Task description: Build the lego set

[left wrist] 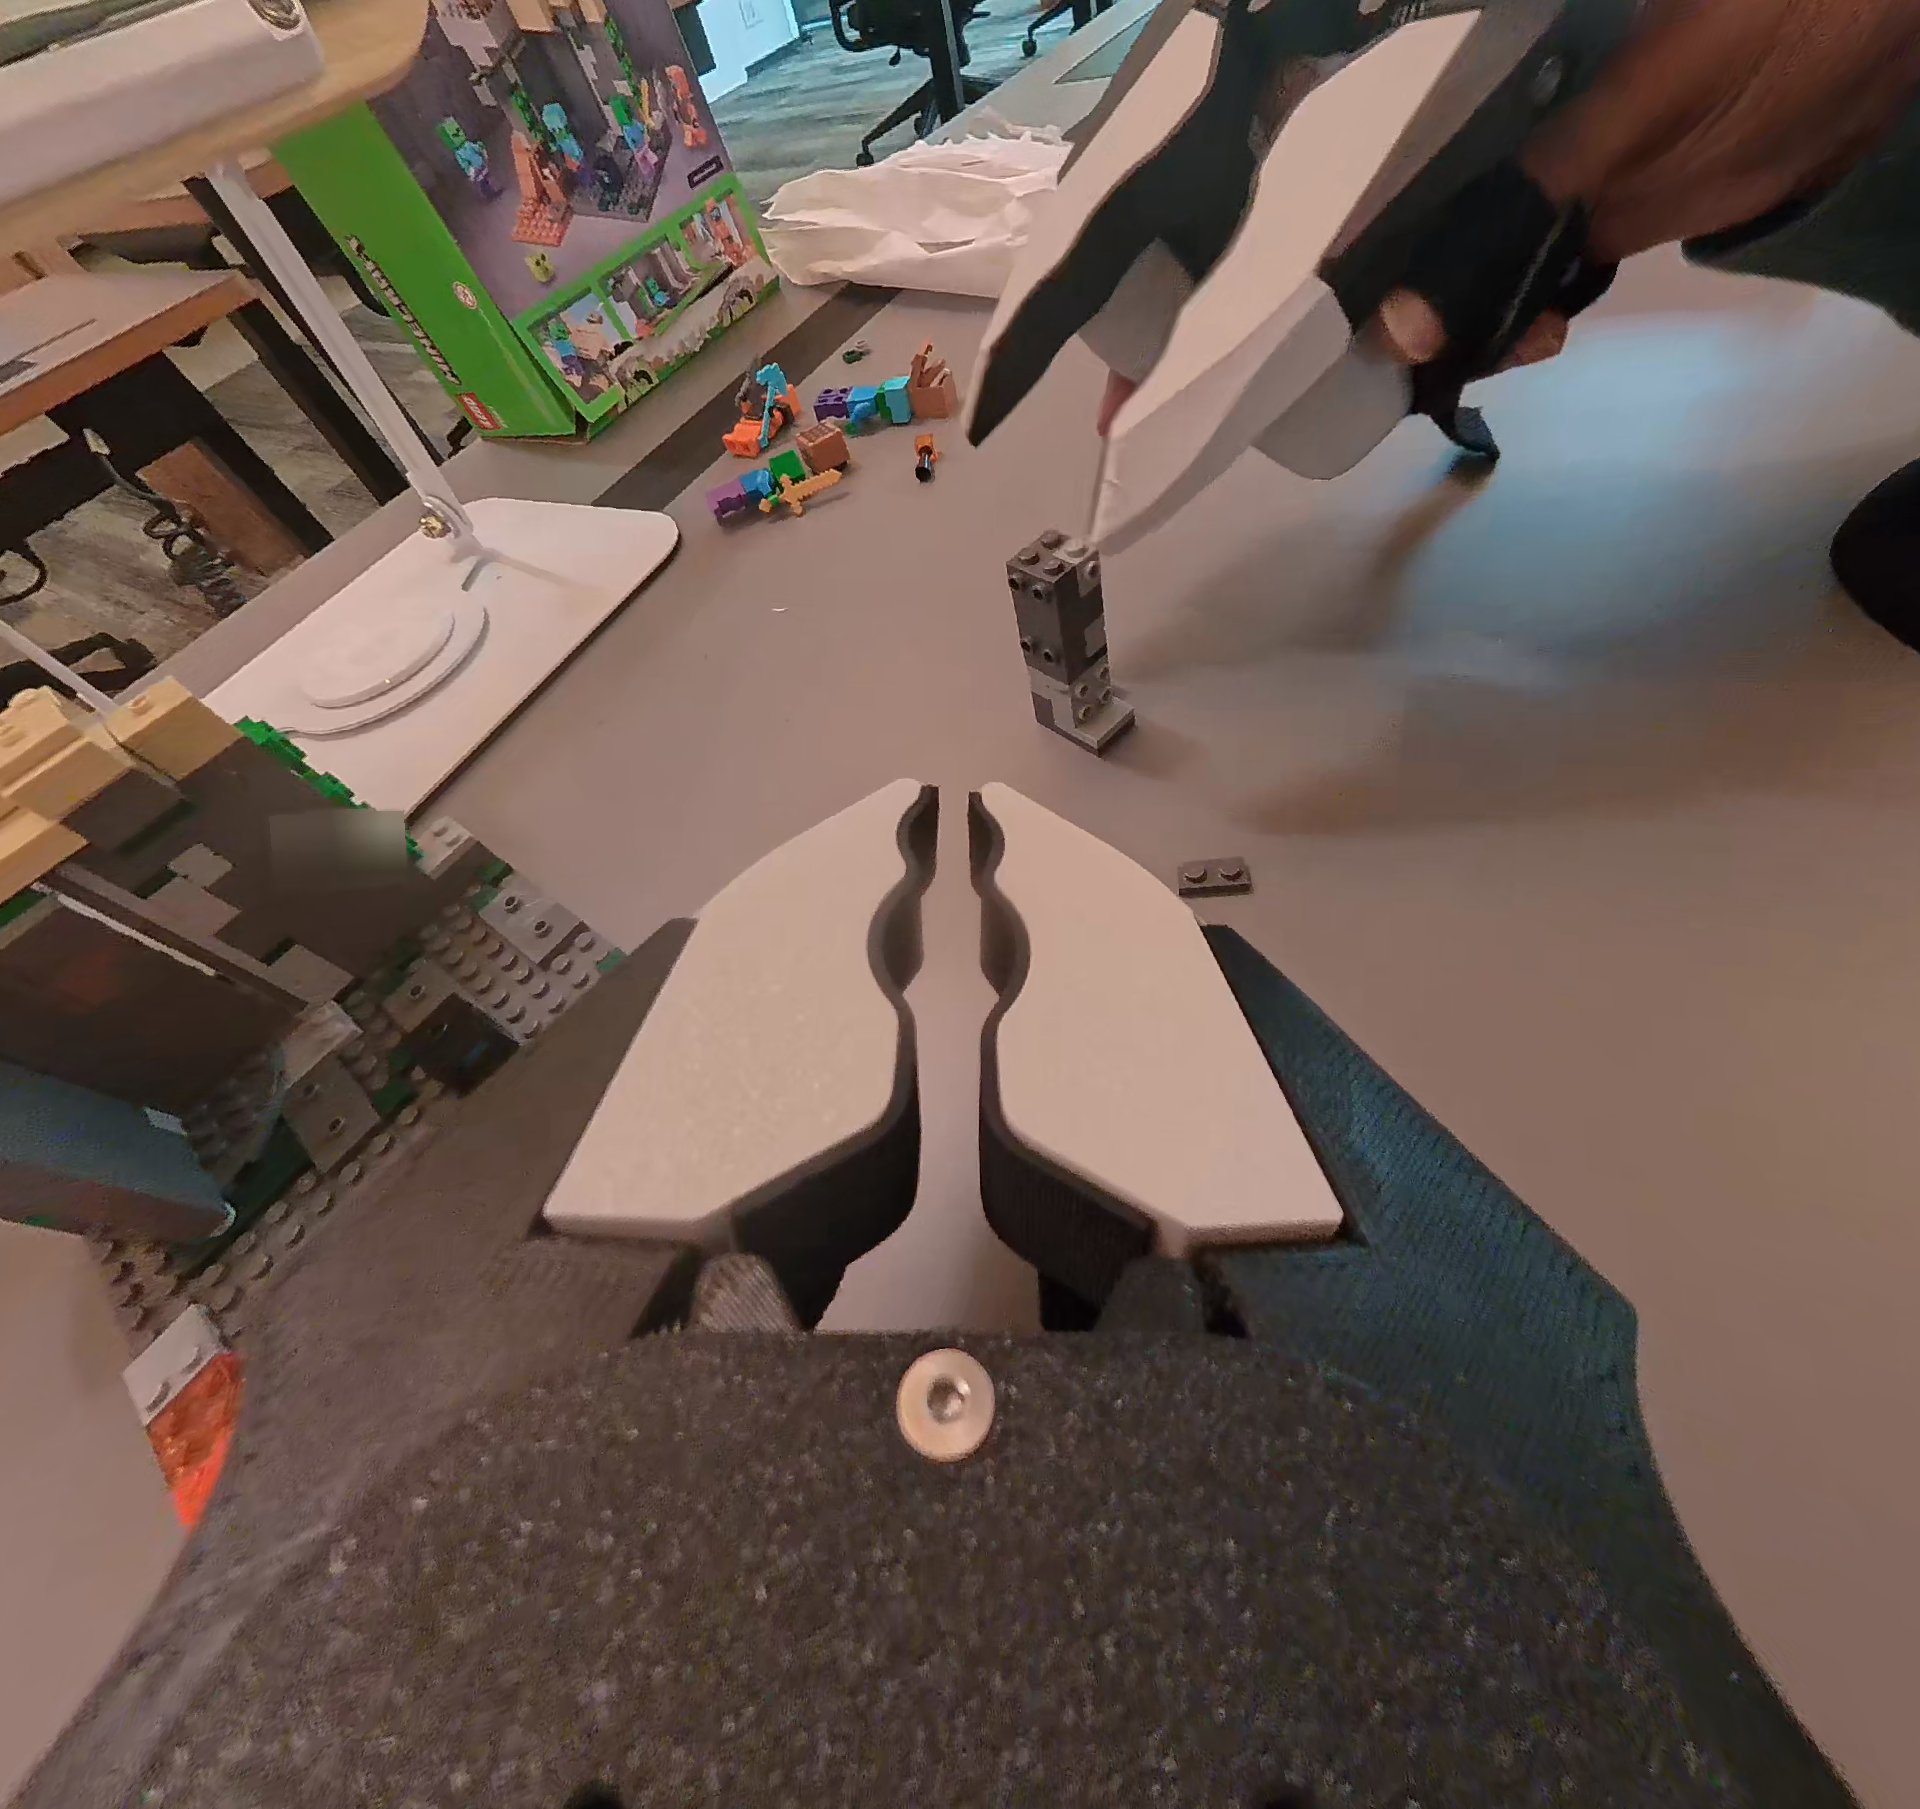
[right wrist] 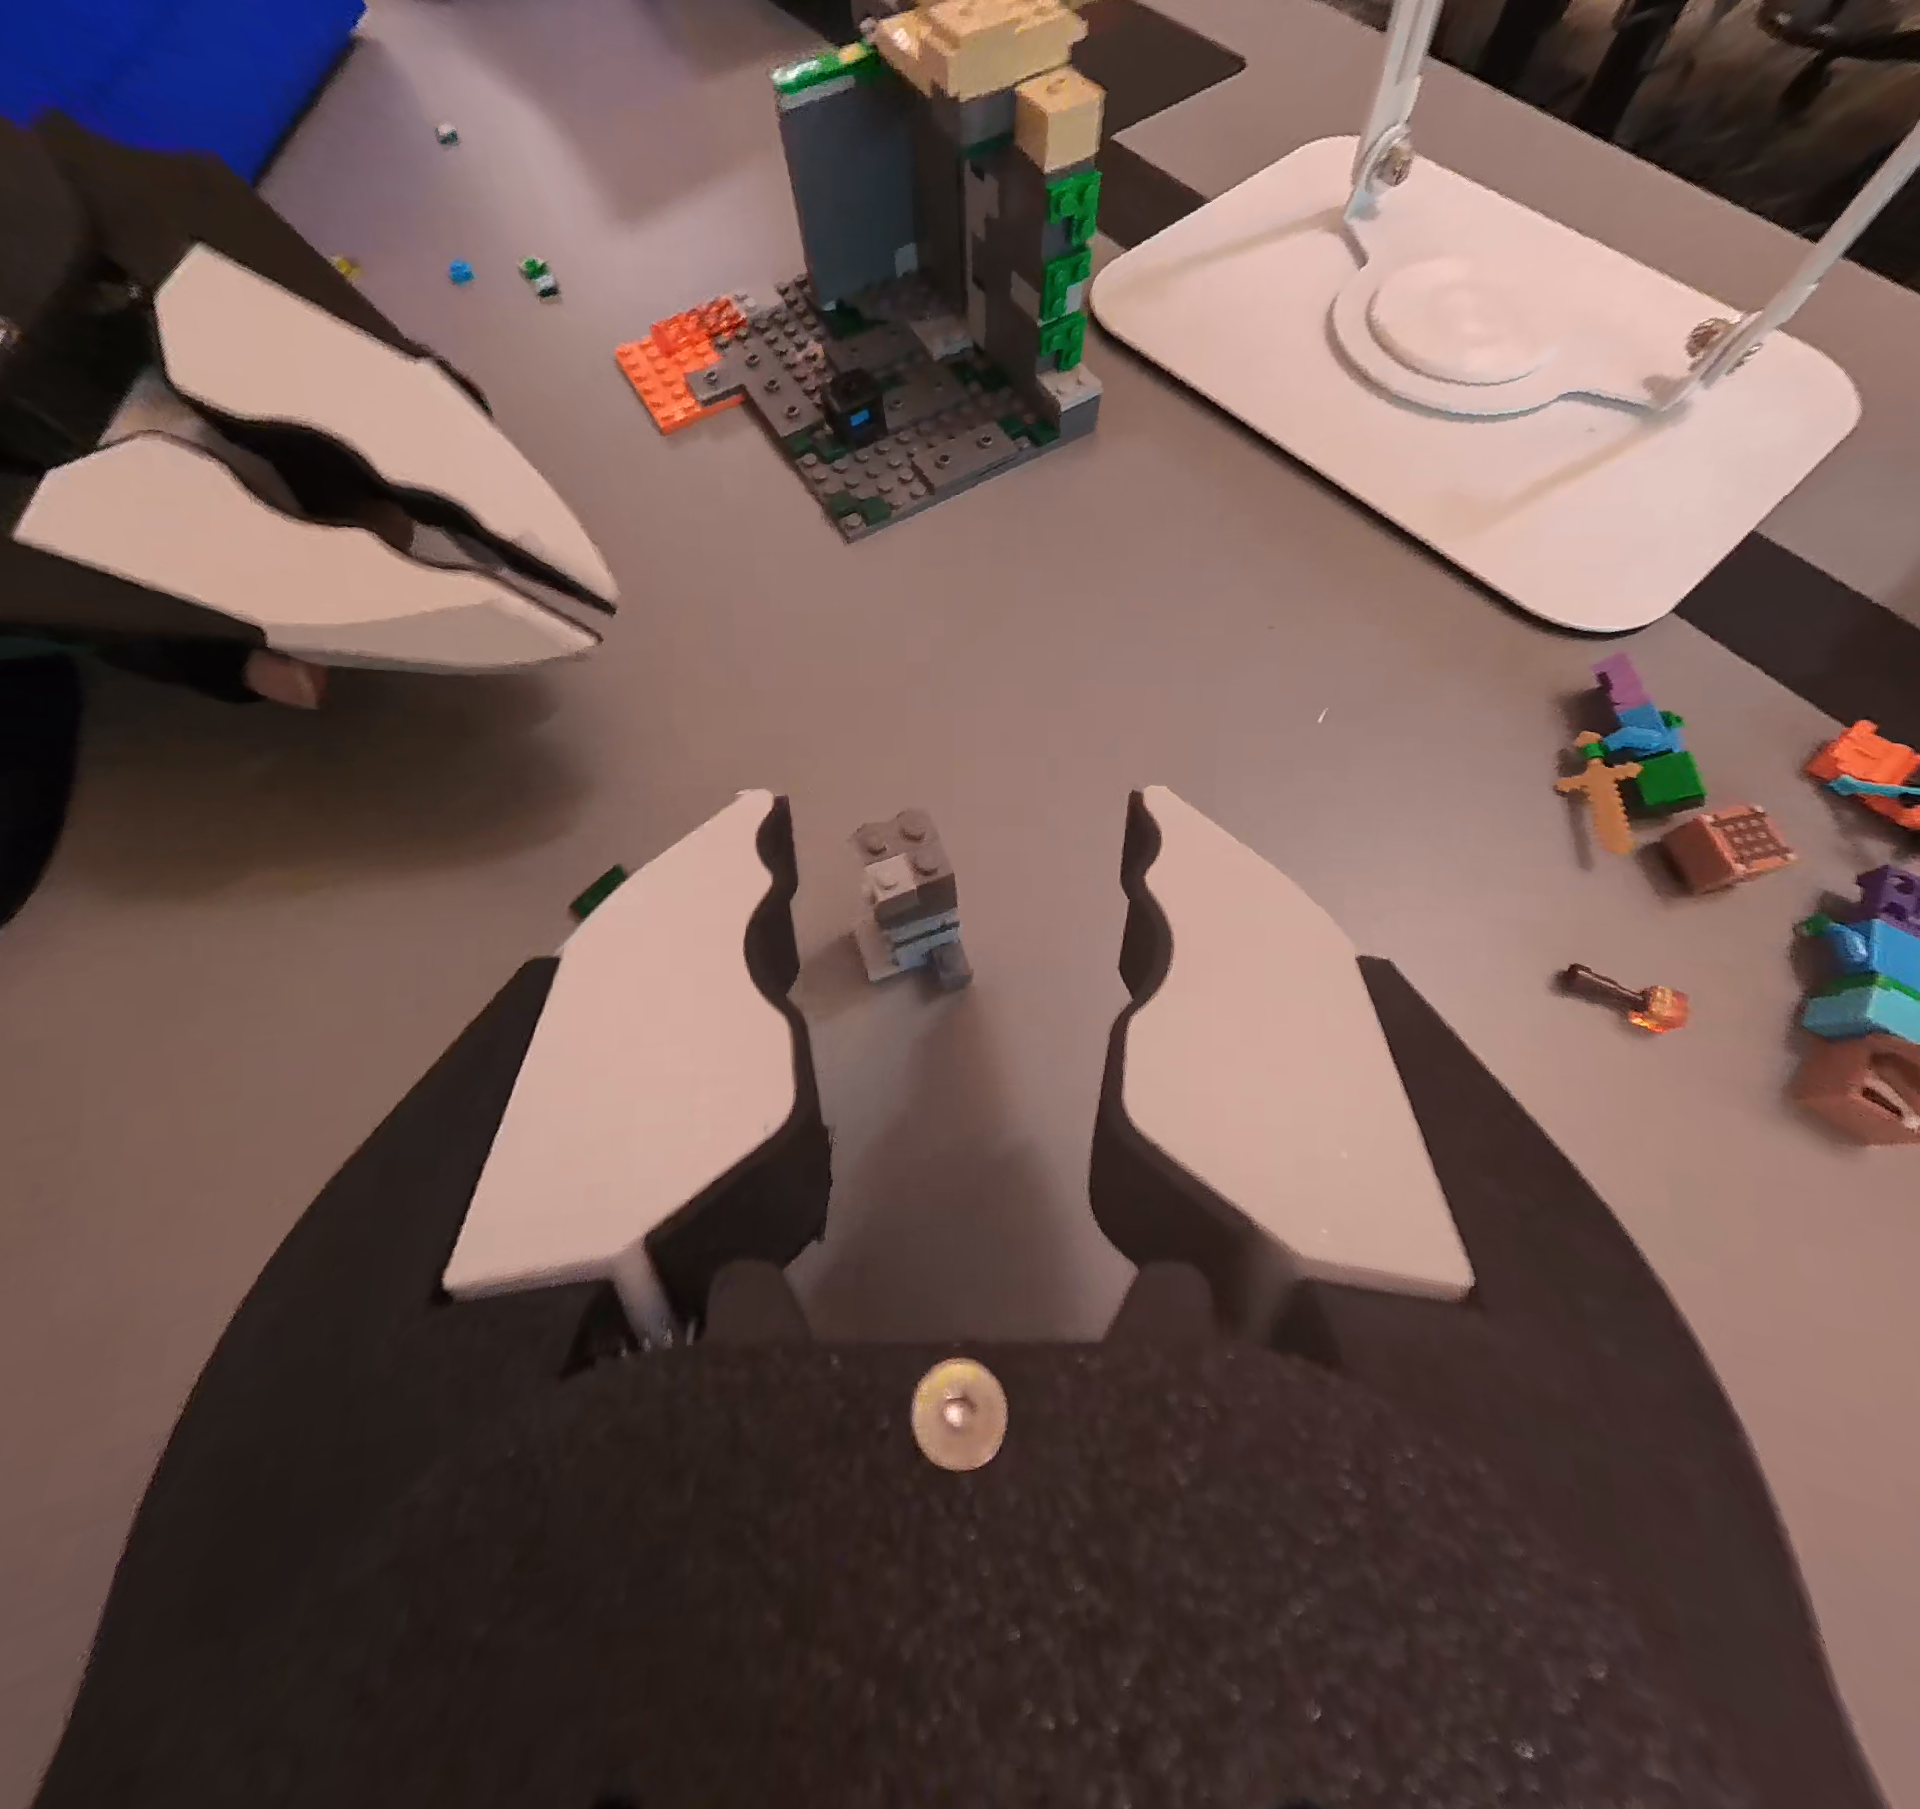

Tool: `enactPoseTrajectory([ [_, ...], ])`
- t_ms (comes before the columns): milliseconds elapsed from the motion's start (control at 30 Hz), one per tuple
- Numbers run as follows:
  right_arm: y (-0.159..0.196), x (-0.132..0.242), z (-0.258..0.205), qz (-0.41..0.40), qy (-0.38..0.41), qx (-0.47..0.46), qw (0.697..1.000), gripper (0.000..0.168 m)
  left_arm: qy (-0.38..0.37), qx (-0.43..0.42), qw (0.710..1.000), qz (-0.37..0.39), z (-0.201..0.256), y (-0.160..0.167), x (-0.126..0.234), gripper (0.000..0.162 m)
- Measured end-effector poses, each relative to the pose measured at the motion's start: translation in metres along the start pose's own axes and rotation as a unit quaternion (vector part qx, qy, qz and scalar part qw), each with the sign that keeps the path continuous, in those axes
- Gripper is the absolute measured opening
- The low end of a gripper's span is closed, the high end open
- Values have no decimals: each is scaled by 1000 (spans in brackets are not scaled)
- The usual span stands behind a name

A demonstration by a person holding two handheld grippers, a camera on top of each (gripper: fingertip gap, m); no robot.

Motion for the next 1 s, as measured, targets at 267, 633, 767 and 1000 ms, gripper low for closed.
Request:
enactPoseTrajectory([
  [267,20,-17,-2,-40,-2,67,997,63,20,-1,1000,-11,4,5,-5,5],
  [633,34,11,-37,-58,-240,184,952,19,45,-19,999,-19,12,5,-7,5],
  [767,35,12,-65,-83,-322,248,910,19,51,-27,998,-23,16,4,-9,5],
  [1000,31,-10,-87,-131,-362,346,856,19,49,-29,998,-34,17,6,-10,4],
])
Point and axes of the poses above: each gripper's, where its closed fingertips meet, x back along the fingers, y out of its underside, z = x × y across the jaws, the point moved 6 cm from there along x, back along the fingers, and after that the axes turned 12 degrees about -x, right-handed, at the moved point
